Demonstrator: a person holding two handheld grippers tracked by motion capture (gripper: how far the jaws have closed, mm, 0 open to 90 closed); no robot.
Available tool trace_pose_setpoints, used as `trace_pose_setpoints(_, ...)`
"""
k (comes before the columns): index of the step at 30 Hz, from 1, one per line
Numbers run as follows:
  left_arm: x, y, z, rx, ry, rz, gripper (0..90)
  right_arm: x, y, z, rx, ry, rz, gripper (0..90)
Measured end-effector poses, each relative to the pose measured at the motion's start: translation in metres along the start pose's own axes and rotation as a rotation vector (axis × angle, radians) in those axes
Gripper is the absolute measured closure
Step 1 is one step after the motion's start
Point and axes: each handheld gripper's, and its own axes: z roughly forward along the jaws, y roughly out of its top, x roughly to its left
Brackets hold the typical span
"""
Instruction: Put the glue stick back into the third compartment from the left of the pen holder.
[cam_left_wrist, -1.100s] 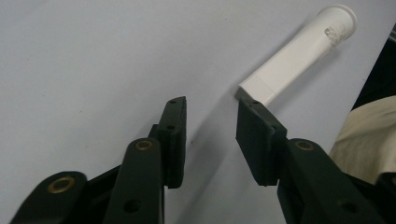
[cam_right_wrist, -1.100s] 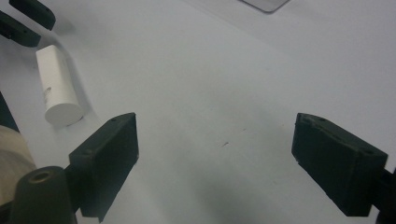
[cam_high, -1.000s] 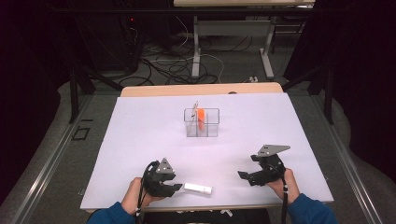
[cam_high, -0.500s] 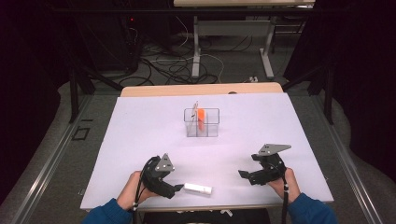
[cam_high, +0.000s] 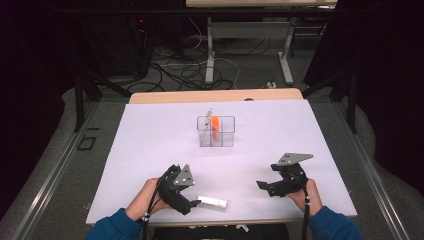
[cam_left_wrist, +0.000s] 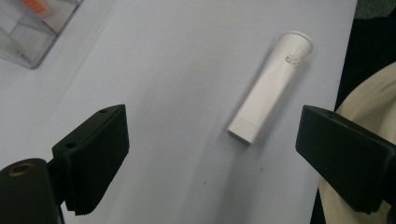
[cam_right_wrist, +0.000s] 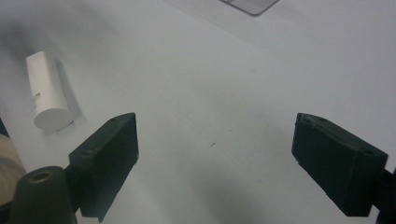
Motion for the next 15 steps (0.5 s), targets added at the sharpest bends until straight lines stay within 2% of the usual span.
trace_pose_setpoints(2,-0.001,0.004,0.004,0.019,-0.006,0.030,10.6,0.000,0.000,0.000,0.010,0.004,0.001,14.1)
trace_pose_setpoints(4,-0.002,0.009,0.008,0.041,-0.041,0.057,12.1,-0.001,0.000,0.001,0.016,0.003,0.004,14.1)
trace_pose_setpoints(8,-0.005,0.017,0.017,0.076,-0.076,0.106,17.3,-0.001,0.000,0.001,0.019,0.006,0.005,14.1)
trace_pose_setpoints(15,-0.010,0.025,0.033,0.120,-0.144,0.166,35.7,-0.001,-0.001,0.002,0.015,0.005,0.006,14.0)
